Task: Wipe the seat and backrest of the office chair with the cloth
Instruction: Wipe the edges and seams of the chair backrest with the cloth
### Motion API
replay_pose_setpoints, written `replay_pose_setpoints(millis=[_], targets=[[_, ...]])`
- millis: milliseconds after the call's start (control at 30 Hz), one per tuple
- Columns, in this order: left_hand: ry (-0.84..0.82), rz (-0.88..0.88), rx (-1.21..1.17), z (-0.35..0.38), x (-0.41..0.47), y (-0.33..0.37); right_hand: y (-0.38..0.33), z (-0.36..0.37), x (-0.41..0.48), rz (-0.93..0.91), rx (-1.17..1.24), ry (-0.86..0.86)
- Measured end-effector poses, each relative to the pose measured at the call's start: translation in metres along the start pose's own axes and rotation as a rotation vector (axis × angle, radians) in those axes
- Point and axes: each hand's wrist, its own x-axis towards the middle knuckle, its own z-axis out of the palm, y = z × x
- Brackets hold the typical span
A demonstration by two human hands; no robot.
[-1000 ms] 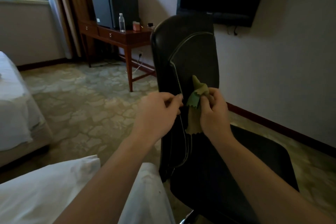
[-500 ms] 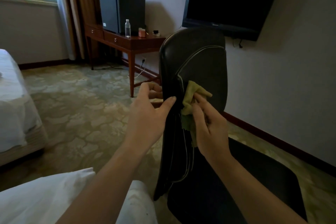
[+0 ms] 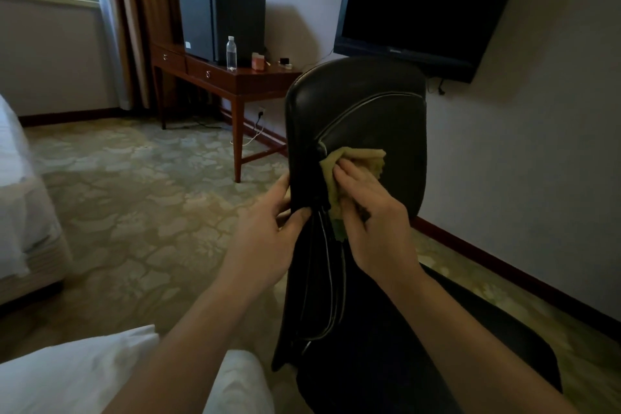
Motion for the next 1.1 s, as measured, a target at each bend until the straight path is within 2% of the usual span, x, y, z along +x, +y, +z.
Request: replay_pose_setpoints(millis=[100, 267, 600, 867, 1100], targets=[[0.02, 0.006, -0.011, 0.002, -0.001, 0.0, 0.0, 0.002, 0.006, -0.012, 0.045, 0.045], [0.037, -0.001, -0.016, 0.004, 0.001, -0.004, 0.002, 0.018, -0.005, 0.102, 0.073, 0.117], [0.059, -0.021, -0.011, 0.005, 0.004, -0.009, 0.008, 0.015, 0.007, 0.041, -0.04, 0.157], [0.051, -0.039, -0.021, 0.004, 0.006, -0.016, -0.005, -0.002, 0.028, 0.028, -0.054, 0.097], [0.06, -0.034, 0.001, 0.004, 0.006, -0.018, 0.004, 0.003, 0.011, 0.031, -0.109, 0.082]])
